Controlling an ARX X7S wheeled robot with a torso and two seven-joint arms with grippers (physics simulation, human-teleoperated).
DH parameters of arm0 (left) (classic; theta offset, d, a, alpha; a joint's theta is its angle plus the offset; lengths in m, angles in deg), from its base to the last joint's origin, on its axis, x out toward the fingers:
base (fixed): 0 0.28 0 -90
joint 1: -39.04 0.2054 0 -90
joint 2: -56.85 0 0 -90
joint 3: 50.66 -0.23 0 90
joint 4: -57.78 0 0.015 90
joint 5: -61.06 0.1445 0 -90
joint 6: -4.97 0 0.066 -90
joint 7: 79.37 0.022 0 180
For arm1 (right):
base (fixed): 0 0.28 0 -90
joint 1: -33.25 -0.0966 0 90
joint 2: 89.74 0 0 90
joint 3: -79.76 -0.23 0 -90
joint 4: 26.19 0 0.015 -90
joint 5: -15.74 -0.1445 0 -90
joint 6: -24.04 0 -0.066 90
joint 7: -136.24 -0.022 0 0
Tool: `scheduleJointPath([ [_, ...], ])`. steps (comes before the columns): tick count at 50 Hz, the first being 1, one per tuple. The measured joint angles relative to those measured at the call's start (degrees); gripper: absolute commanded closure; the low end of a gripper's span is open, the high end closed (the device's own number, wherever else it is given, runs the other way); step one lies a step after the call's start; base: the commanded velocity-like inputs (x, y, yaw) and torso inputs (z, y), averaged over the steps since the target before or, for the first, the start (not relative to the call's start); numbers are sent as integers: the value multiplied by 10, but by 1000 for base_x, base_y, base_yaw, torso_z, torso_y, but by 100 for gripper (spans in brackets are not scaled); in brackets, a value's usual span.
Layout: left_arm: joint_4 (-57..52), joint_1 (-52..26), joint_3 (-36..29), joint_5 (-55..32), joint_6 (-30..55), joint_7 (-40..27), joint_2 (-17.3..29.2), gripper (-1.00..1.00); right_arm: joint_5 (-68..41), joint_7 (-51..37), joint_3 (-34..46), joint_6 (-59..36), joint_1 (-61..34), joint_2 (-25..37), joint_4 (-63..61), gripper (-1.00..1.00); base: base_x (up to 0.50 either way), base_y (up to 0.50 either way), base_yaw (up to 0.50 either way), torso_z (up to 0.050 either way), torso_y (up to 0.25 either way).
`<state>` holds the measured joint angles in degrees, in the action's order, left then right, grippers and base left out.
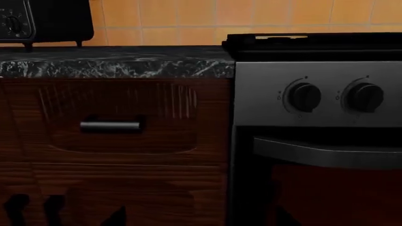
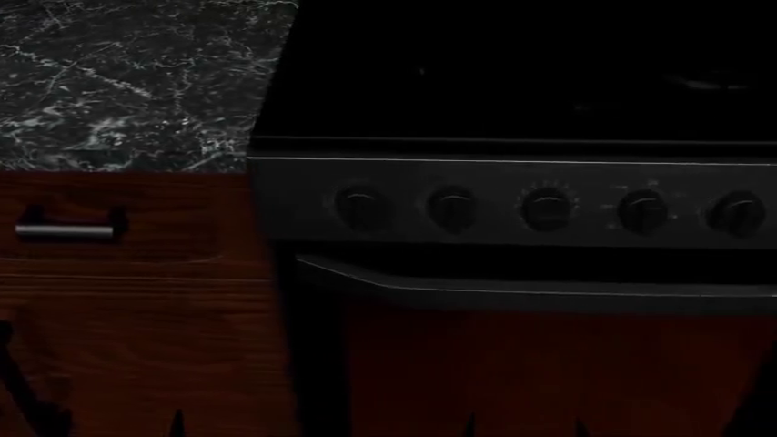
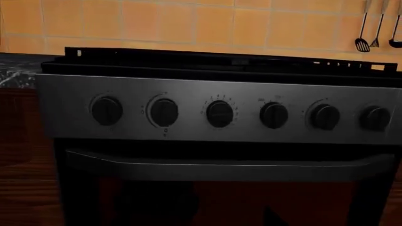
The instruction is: Navigate to the stove.
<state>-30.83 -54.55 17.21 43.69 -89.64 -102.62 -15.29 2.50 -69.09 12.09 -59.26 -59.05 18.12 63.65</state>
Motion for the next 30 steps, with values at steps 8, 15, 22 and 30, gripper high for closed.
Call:
scheduleJointPath([
  [8,0,0,-1,-1,0,-1,1,-100,-1,-1,1,0,0,1,0,-100,-500,-1,0,0,0],
  [15,-1,0,-2,-2,1,-2,1,-100,-1,-2,2,0,0,2,-1,-100,-500,-1,0,0,0],
  [22,-2,0,-2,-3,1,-3,2,-100,-2,-2,3,0,0,2,-1,-100,-500,-1,0,0,0],
  [30,-2,-1,-3,-3,1,-4,3,-100,-4,-3,4,0,-1,3,-2,-100,-500,-1,0,0,0],
])
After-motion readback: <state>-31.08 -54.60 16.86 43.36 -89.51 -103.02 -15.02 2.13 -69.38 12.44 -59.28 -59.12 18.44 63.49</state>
